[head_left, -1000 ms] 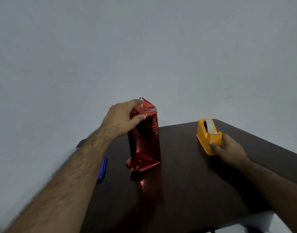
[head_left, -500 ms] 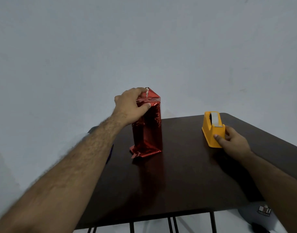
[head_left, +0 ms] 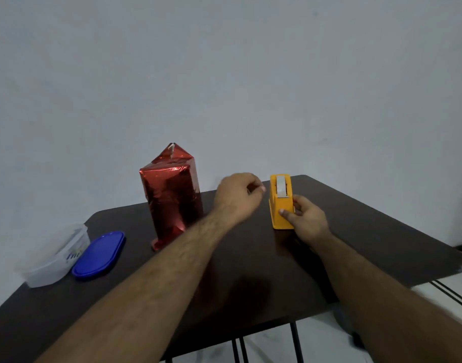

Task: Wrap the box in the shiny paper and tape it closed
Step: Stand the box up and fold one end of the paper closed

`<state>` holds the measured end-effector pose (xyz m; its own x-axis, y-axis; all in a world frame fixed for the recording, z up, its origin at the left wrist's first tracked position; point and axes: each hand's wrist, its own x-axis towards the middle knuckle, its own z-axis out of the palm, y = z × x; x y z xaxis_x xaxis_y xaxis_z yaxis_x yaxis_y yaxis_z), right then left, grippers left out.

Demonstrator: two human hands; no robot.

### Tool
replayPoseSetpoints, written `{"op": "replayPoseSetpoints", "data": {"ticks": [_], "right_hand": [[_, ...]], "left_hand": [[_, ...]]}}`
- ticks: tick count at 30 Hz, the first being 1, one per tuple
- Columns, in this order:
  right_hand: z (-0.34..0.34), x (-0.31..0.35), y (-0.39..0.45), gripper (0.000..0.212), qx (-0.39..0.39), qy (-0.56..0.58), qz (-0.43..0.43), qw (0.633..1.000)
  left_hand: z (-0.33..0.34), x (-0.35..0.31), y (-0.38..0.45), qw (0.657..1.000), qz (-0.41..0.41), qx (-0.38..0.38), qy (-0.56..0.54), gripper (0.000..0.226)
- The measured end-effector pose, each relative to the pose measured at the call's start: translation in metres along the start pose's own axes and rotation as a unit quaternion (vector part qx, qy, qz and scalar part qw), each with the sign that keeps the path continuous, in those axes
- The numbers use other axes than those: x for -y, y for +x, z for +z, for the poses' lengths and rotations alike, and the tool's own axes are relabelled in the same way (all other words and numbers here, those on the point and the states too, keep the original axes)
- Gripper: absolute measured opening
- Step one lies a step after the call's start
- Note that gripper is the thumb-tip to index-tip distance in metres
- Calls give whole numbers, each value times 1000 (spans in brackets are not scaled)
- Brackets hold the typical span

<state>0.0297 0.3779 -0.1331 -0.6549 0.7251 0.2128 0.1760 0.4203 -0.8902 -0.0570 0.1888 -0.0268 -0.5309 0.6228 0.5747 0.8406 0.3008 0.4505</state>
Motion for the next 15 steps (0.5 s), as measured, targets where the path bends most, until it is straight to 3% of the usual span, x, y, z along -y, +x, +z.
{"op": "replayPoseSetpoints", "data": {"ticks": [3,6,10,15], "right_hand": [[-1,-9,6,75,-5,12,-12,1000],[2,-23,17,85,-8,34,-24,999],[0,-8,4,79,-16,31,-23,999],[-3,5,-5,67,-34,-2,-25,999]], "left_hand": [[42,-10,24,956,-222,80,-173,13],[60,-11,42,902,-352,120,-222,13],[63,-14,60,853,-423,171,-253,13],[60,-20,70,837,-453,220,-215,14]]}}
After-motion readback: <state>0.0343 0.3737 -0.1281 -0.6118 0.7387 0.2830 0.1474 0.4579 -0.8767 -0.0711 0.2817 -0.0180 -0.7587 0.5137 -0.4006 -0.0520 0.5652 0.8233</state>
